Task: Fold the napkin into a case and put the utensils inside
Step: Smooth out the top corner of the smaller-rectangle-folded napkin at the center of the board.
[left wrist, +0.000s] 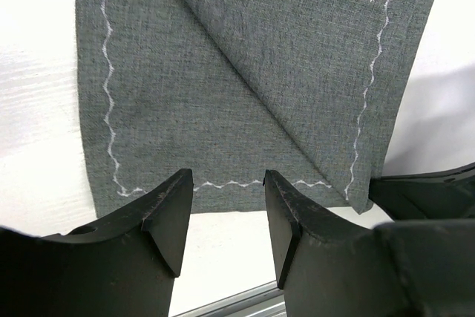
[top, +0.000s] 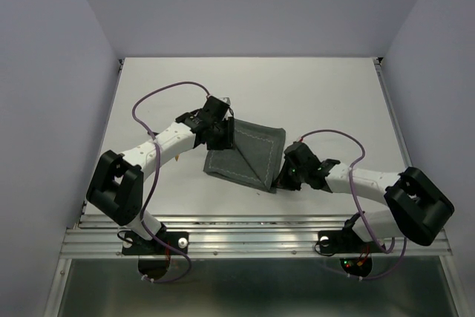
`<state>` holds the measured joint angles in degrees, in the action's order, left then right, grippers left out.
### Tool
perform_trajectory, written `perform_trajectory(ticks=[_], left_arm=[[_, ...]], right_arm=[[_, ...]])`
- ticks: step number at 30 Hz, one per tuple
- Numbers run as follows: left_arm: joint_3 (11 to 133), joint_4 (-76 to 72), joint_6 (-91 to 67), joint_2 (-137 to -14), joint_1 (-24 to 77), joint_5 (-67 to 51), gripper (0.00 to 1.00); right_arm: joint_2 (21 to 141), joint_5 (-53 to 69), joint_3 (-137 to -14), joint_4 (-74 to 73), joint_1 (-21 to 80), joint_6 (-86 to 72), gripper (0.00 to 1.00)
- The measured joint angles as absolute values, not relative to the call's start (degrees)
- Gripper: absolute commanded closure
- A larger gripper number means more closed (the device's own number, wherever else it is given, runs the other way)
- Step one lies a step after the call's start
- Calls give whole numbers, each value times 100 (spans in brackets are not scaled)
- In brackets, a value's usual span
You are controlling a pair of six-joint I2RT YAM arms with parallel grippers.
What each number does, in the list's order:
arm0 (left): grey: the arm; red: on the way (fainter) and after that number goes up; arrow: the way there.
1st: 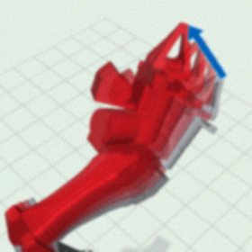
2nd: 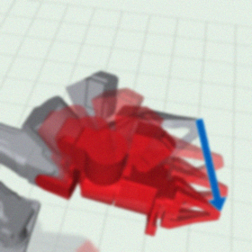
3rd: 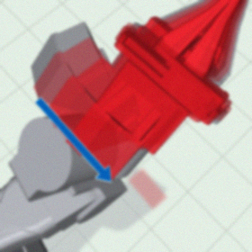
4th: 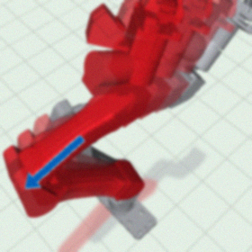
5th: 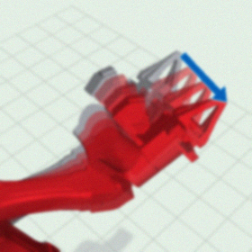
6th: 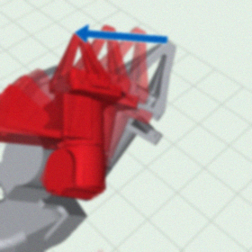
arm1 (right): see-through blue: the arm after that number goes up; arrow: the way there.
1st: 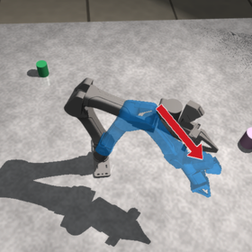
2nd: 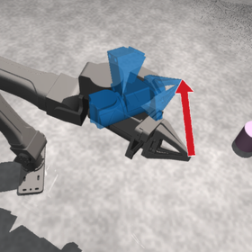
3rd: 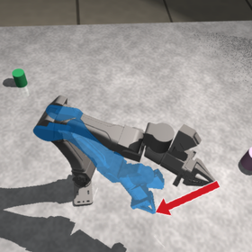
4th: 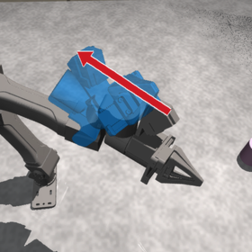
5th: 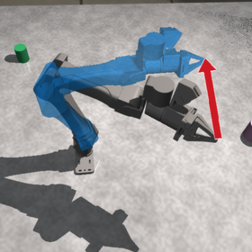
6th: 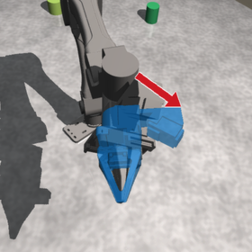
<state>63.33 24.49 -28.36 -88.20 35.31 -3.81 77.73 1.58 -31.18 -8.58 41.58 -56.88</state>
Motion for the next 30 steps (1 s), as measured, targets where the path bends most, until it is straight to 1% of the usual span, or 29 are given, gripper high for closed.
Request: perform_trajectory(ticks=[9,13,18,19,21,23,24,26,27,29,30], left_arm=[[6333,2425,-2834,-8820,3531,-381,46],[6333,2427,-2836,-8823,3553,-381,46],[6333,2423,-2836,-8866,3610,-388,46],[6333,2421,-2836,-8884,3621,-388,45],[6333,2423,-2838,-8919,3638,-388,44],[6300,2390,-2847,-8919,3645,-379,43],[6254,2359,-2860,-8917,3653,-351,43],[6143,2333,-2884,-8917,3660,-268,43],[6066,2340,-2902,-8917,3664,-204,43],[5870,2340,-2928,-8917,3664,-117,43],[5771,2340,-2947,-8914,3662,-99,43]], right_arm=[[6877,-263,-3114,-1682,4158,-5754,99],[6547,-276,-3033,-1772,4158,-5837,99],[6344,-231,-2626,-1763,4158,-6005,99],[6333,-231,-2550,-1774,4158,-6031,97],[6318,-233,-2440,-1815,4158,-6090,85],[6289,-235,-2434,-1850,4158,-6119,76],[6274,-237,-2434,-1850,4158,-6134,68],[6259,-239,-2434,-1852,4158,-6136,63],[6265,-252,-2434,-1852,4158,-6149,55],[6270,-235,-2445,-1835,4158,-6169,46],[6278,-257,-2488,-1841,4158,-6176,40]])
